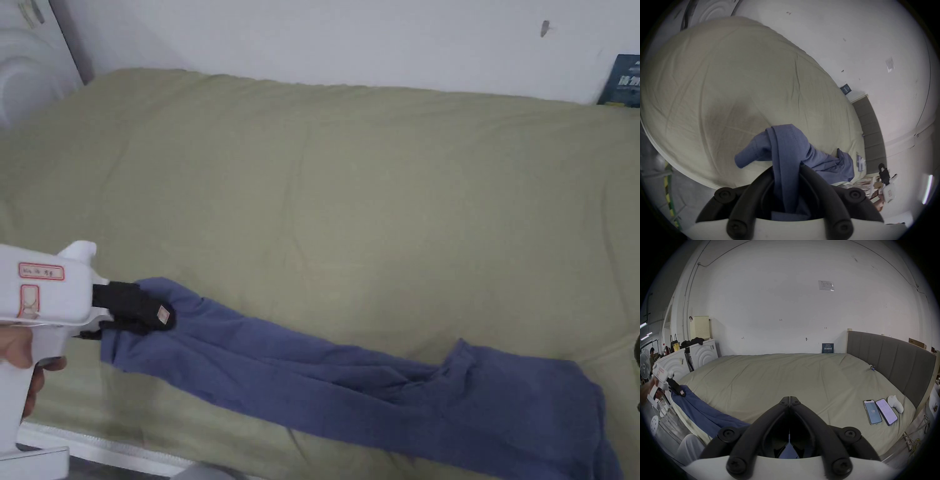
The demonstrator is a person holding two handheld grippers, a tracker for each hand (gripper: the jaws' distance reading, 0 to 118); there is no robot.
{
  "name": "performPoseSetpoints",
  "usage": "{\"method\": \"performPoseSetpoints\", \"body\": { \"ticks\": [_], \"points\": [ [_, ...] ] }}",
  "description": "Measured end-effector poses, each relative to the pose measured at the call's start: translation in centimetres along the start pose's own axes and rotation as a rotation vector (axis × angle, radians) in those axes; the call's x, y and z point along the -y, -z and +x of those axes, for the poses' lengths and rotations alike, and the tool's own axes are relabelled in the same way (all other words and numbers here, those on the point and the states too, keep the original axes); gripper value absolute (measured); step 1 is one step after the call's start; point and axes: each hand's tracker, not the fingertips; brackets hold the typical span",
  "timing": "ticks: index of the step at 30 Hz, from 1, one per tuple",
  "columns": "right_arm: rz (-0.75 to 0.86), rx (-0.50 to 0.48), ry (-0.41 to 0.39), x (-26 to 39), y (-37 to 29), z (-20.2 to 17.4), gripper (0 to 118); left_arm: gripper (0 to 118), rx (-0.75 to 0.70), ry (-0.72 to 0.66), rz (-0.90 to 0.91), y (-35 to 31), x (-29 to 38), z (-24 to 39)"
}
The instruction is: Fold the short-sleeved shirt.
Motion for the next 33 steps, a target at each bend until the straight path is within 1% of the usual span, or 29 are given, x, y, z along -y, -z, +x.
{"method": "performPoseSetpoints", "body": {
  "ticks": [1, 4, 5, 7, 8, 9, 12, 13, 16, 18, 19, 20, 21, 22, 23, 24, 25, 26, 27, 29, 30, 31, 32, 33],
  "points": [
    [-0.002, 0.000, -0.006, 0.2, 0.0, 0.0, 0, 4, -0.022, 0.040, -0.011, 0.0, 0.8, 2.1],
    [0.007, 0.028, -0.035, 0.8, -0.5, -0.1, 0, 4, -0.043, 0.104, -0.046, 1.1, 2.3, 6.7],
    [0.008, 0.035, -0.052, 1.0, -0.7, -0.1, 0, 4, -0.066, 0.137, -0.054, 1.7, 3.4, 9.4],
    [0.003, 0.045, -0.067, 1.3, -1.0, 0.0, 0, 5, -0.106, 0.217, -0.084, 3.3, 4.5, 12.7],
    [0.002, 0.049, -0.066, 1.4, -1.3, 0.1, 0, 5, -0.111, 0.256, -0.100, 4.3, 5.2, 14.3],
    [-0.001, 0.050, -0.061, 1.5, -1.5, 0.2, 0, 5, -0.101, 0.276, -0.118, 5.7, 4.9, 14.4],
    [-0.003, 0.052, -0.042, 1.8, -2.0, 0.3, 0, 5, -0.097, 0.344, -0.185, 9.3, 6.5, 17.8],
    [-0.004, 0.053, -0.036, 2.0, -2.2, 0.4, 0, 5, -0.117, 0.344, -0.186, 10.0, 7.5, 19.2],
    [-0.018, 0.052, -0.015, 2.4, -2.6, 0.6, 0, 5, -0.220, 0.436, -0.208, 13.8, 9.8, 22.0],
    [-0.028, 0.055, -0.007, 2.8, -2.7, 0.7, 0, 5, -0.207, 0.429, -0.224, 16.4, 10.1, 22.7],
    [-0.048, 0.078, -0.004, 3.0, -2.7, 0.7, 0, 7, -0.214, 0.429, -0.230, 17.6, 10.6, 23.3],
    [-0.055, 0.073, 0.000, 3.2, -2.7, 0.9, 0, 22, -0.230, 0.441, -0.243, 18.8, 10.9, 23.8],
    [-0.057, 0.069, 0.006, 3.4, -2.8, 1.0, 0, 59, -0.232, 0.443, -0.238, 19.7, 11.1, 24.0],
    [-0.066, 0.078, 0.013, 3.6, -2.8, 1.1, 0, 105, -0.226, 0.446, -0.237, 20.4, 11.2, 24.2],
    [-0.072, 0.076, 0.016, 3.7, -2.9, 1.2, 0, 117, -0.194, 0.445, -0.263, 21.1, 11.3, 24.1],
    [-0.076, 0.079, 0.020, 3.8, -3.0, 1.3, 0, 111, -0.174, 0.422, -0.267, 21.4, 11.3, 24.1],
    [-0.078, 0.082, 0.023, 3.8, -3.1, 1.4, 0, 110, -0.128, 0.400, -0.198, 20.8, 11.1, 24.1],
    [-0.080, 0.082, 0.026, 3.8, -3.2, 1.5, 0, 109, -0.103, 0.353, -0.192, 20.4, 10.8, 23.7],
    [-0.082, 0.083, 0.029, 3.9, -3.3, 1.6, 0, 109, -0.091, 0.342, -0.203, 20.1, 10.5, 23.4],
    [-0.092, 0.080, 0.046, 4.0, -3.3, 1.7, 0, 107, -0.018, 0.315, -0.181, 17.1, 9.4, 22.9],
    [-0.097, 0.074, 0.053, 4.0, -3.3, 1.7, 0, 101, 0.012, 0.309, -0.162, 15.8, 9.0, 22.2],
    [-0.099, 0.075, 0.062, 4.1, -3.2, 1.7, 0, 87, 0.034, 0.298, -0.138, 14.5, 8.6, 21.4],
    [-0.101, 0.072, 0.073, 4.2, -3.1, 1.7, 0, 45, 0.055, 0.300, -0.113, 13.3, 8.3, 20.5],
    [-0.104, 0.062, 0.082, 4.2, -3.1, 1.7, 0, 0, 0.056, 0.304, -0.110, 12.7, 8.6, 19.9]
  ]
}}
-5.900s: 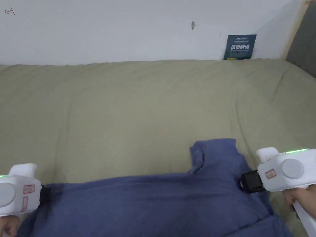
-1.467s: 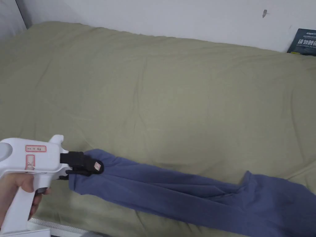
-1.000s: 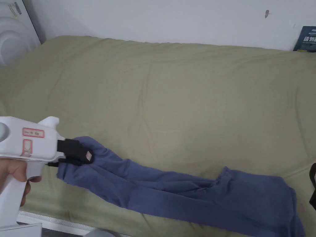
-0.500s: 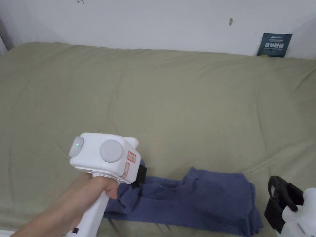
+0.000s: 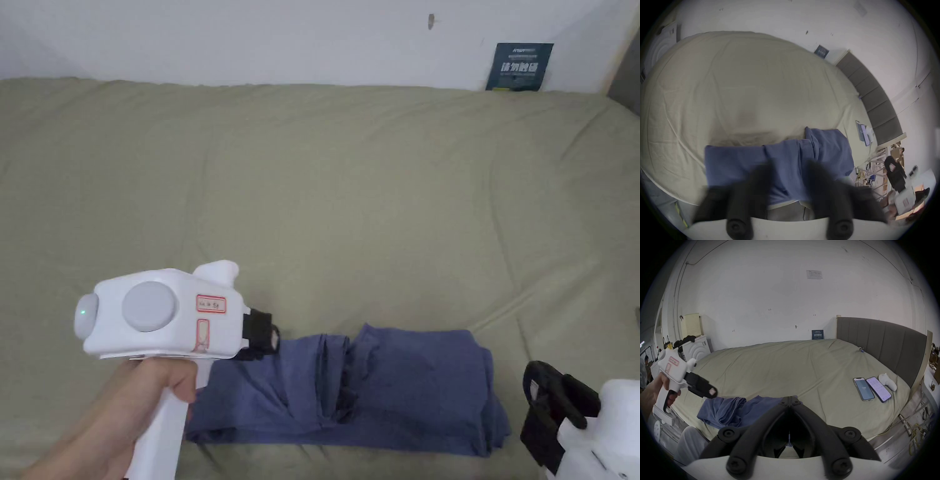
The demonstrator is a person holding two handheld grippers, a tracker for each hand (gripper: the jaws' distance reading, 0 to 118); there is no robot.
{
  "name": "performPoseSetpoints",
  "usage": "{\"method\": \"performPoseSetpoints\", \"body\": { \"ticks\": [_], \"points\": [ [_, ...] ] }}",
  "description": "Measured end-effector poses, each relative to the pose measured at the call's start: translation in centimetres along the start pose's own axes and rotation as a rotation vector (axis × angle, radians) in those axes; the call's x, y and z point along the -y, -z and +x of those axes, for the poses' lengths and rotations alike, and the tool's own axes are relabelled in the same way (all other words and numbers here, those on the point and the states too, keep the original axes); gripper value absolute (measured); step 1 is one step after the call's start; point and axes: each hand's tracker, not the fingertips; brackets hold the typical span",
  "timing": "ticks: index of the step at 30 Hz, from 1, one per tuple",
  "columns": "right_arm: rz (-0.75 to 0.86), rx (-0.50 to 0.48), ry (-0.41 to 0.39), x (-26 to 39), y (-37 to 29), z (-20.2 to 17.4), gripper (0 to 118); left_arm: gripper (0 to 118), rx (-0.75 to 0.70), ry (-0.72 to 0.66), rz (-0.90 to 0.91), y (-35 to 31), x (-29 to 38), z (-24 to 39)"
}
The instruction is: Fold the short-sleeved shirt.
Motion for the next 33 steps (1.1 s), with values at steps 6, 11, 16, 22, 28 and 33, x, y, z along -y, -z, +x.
{"method": "performPoseSetpoints", "body": {
  "ticks": [6, 11, 16, 22, 28, 33],
  "points": [
    [-0.019, -0.025, 0.008, 0.0, 0.6, -0.5, 0, 0, 0.033, -0.083, -0.076, 2.9, 0.9, -4.3],
    [-0.012, -0.015, 0.022, -0.4, 0.0, -0.2, 0, 0, 0.050, -0.042, -0.193, 11.1, 3.1, 0.2],
    [-0.029, 0.004, 0.031, -0.3, 0.0, 0.8, 0, 0, 0.047, 0.009, -0.157, 12.8, 3.5, 2.6],
    [-0.037, -0.012, 0.034, -0.5, 0.8, 0.0, 0, 0, 0.111, -0.025, -0.133, 6.6, 1.7, -0.9],
    [-0.044, -0.068, -0.018, -1.1, 1.3, -2.3, 0, 0, 0.005, -0.070, 0.023, -4.4, 2.2, -8.4],
    [-0.042, -0.082, -0.057, -1.2, 1.7, -4.0, 0, 12, -0.013, -0.124, 0.005, -4.5, 3.0, -12.8]
  ]
}}
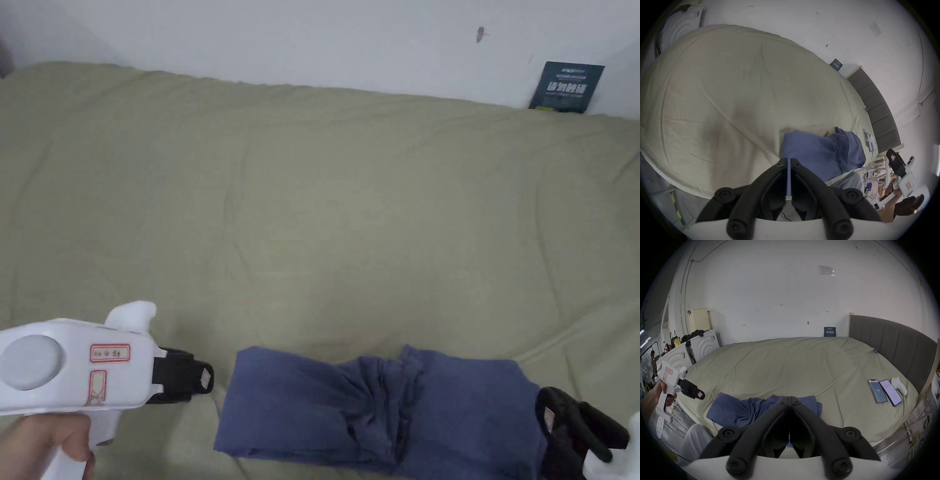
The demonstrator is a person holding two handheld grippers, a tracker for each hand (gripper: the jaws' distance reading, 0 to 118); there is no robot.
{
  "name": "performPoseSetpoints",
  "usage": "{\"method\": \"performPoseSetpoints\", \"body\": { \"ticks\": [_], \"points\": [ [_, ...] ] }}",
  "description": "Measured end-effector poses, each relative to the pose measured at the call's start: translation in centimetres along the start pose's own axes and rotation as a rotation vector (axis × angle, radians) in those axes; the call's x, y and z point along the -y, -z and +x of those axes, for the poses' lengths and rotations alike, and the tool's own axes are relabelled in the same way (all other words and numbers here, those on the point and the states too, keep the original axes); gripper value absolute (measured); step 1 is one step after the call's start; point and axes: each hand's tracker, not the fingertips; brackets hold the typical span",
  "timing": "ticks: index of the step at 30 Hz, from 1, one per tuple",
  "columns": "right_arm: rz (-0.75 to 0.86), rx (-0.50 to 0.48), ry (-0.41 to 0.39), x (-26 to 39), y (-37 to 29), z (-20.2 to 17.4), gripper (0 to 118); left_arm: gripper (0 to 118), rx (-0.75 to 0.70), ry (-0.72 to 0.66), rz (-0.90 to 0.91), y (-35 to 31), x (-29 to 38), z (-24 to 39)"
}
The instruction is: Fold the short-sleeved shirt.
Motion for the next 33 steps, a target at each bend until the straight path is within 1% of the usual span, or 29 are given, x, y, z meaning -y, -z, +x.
{"method": "performPoseSetpoints", "body": {
  "ticks": [1, 2, 3, 4, 6, 9, 12, 13, 14, 15, 16, 17, 18, 19, 21, 22, 23, 26, 27, 28, 29, 30, 31, 32, 33],
  "points": [
    [-0.002, -0.001, 0.000, -0.1, 0.1, -0.2, 0, 37, 0.057, 0.003, -0.025, 0.5, 0.1, -0.2],
    [-0.004, 0.000, -0.001, -0.2, 0.1, -0.3, 0, 96, 0.098, 0.001, -0.048, 1.1, 0.3, -0.4],
    [-0.006, 0.002, -0.004, -0.2, 0.1, -0.5, 0, 118, 0.143, -0.006, -0.092, 2.4, 0.2, -0.5],
    [-0.006, 0.003, -0.006, -0.3, 0.1, -0.5, 0, 116, 0.192, -0.035, -0.004, 2.4, 0.1, -0.8],
    [-0.007, 0.010, -0.010, -0.4, -0.1, -0.6, 0, 115, 0.225, -0.084, -0.121, 3.9, -0.1, -1.0],
    [-0.012, 0.012, -0.019, -0.4, -0.3, -0.4, 0, 113, 0.298, -0.106, -0.132, 7.3, -0.6, -0.9],
    [-0.021, 0.023, -0.019, -0.4, -0.4, -0.1, 0, 112, 0.278, -0.102, -0.154, 10.0, -0.8, -2.0],
    [-0.023, 0.025, -0.016, -0.3, -0.4, 0.1, 0, 111, 0.304, -0.091, -0.152, 10.1, -0.9, -2.0],
    [-0.024, 0.031, -0.013, -0.3, -0.5, 0.1, 0, 96, 0.312, -0.089, -0.149, 9.9, -1.1, -1.9],
    [-0.023, 0.033, -0.011, -0.3, -0.5, 0.2, 0, 49, 0.321, -0.092, -0.160, 8.6, -0.4, 0.4],
    [-0.023, 0.037, -0.010, -0.3, -0.5, 0.3, 0, 8, 0.324, -0.090, -0.156, 8.2, -0.3, 0.6],
    [-0.021, 0.040, -0.010, -0.3, -0.5, 0.4, 0, 8, 0.292, -0.081, -0.160, 8.4, 0.1, 1.0],
    [-0.020, 0.042, -0.008, -0.3, -0.5, 0.5, 0, 8, 0.268, -0.113, -0.157, 8.6, 0.5, 0.3],
    [-0.020, 0.042, -0.007, -0.3, -0.5, 0.6, 0, 8, 0.303, -0.126, -0.173, 9.7, 0.1, -1.3],
    [-0.023, 0.049, -0.002, -0.3, -0.5, 0.7, 0, 8, 0.323, -0.158, -0.130, 9.0, 0.0, -2.5],
    [-0.017, 0.043, 0.007, -0.2, -0.7, 0.9, 0, 8, 0.341, -0.181, -0.112, 8.3, -0.2, -3.3],
    [-0.017, 0.040, 0.010, -0.2, -0.7, 1.0, 0, 8, 0.352, -0.201, -0.076, 6.7, -0.4, -2.5],
    [-0.008, 0.041, 0.001, -0.2, -0.7, 1.1, 0, 8, 0.318, -0.205, -0.034, 3.1, -0.8, -3.8],
    [-0.007, 0.038, 0.005, -0.2, -0.7, 1.3, 0, 8, 0.247, -0.206, -0.002, 1.5, -1.1, -4.5],
    [-0.004, 0.034, 0.013, -0.3, -0.7, 1.4, 0, 8, 0.207, -0.200, 0.014, -0.1, -1.3, -5.2],
    [0.001, 0.031, 0.017, -0.3, -0.6, 1.4, 0, 8, 0.170, -0.221, 0.024, -1.3, -1.6, -5.9],
    [0.006, 0.029, 0.020, -0.3, -0.5, 1.5, 0, 8, 0.085, -0.256, 0.025, -2.6, -2.0, -6.3],
    [0.008, 0.025, 0.018, -0.2, -0.3, 1.6, 0, 8, 0.004, -0.254, 0.049, -4.8, -1.3, -3.8],
    [0.007, 0.025, 0.016, -0.2, -0.1, 1.6, 0, 8, -0.011, -0.215, 0.073, -5.9, -1.1, -3.2],
    [0.007, 0.027, 0.014, -0.2, 0.0, 1.6, 0, 8, -0.062, -0.179, 0.076, -6.8, -1.0, -2.3]
  ]
}}
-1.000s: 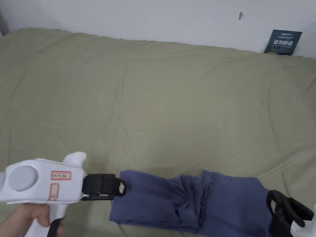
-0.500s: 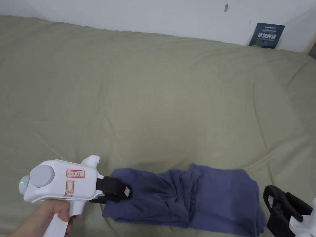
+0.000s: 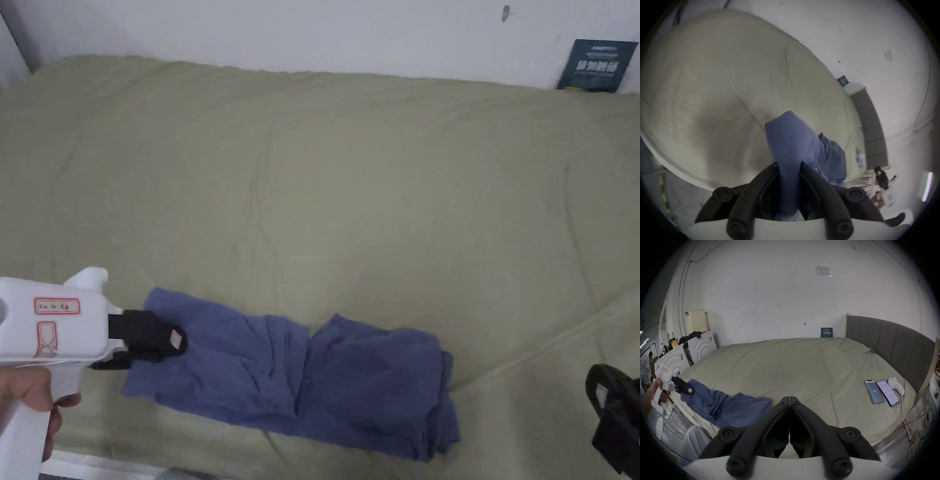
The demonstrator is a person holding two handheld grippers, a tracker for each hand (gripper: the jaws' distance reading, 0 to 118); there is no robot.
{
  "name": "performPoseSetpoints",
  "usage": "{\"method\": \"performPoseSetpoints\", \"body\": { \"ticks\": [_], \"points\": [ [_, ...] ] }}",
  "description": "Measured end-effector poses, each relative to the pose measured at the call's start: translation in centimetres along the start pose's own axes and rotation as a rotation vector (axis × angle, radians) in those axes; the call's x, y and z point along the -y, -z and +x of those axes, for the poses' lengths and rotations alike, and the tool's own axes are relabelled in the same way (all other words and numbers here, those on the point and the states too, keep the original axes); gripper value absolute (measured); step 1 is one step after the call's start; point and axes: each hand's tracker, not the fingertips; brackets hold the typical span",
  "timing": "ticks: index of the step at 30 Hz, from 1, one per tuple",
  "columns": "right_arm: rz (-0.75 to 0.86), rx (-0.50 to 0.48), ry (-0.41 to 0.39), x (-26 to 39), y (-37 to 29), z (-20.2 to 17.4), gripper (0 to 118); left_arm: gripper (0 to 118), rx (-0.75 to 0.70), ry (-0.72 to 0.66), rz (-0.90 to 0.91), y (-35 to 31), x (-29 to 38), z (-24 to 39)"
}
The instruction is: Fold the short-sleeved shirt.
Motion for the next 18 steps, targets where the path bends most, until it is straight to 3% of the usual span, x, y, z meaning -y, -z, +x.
{"method": "performPoseSetpoints", "body": {
  "ticks": [2, 5, 11, 18],
  "points": [
    [0.012, -0.006, 0.003, 0.0, -0.2, 0.0, 0, 8, -0.063, 0.029, -0.013, 0.0, -2.1, -1.4],
    [0.023, -0.007, 0.000, -0.1, -0.4, -0.1, 0, 8, -0.129, 0.124, -0.022, 0.2, -2.6, 1.5],
    [0.035, -0.003, 0.029, 0.2, -1.1, 0.3, 0, 9, -0.213, 0.356, -0.084, 3.6, 1.0, 11.5],
    [0.037, -0.046, 0.058, 0.6, -1.6, -0.2, 0, 10, -0.327, 0.517, -0.189, 11.2, 4.9, 20.7]
  ]
}}
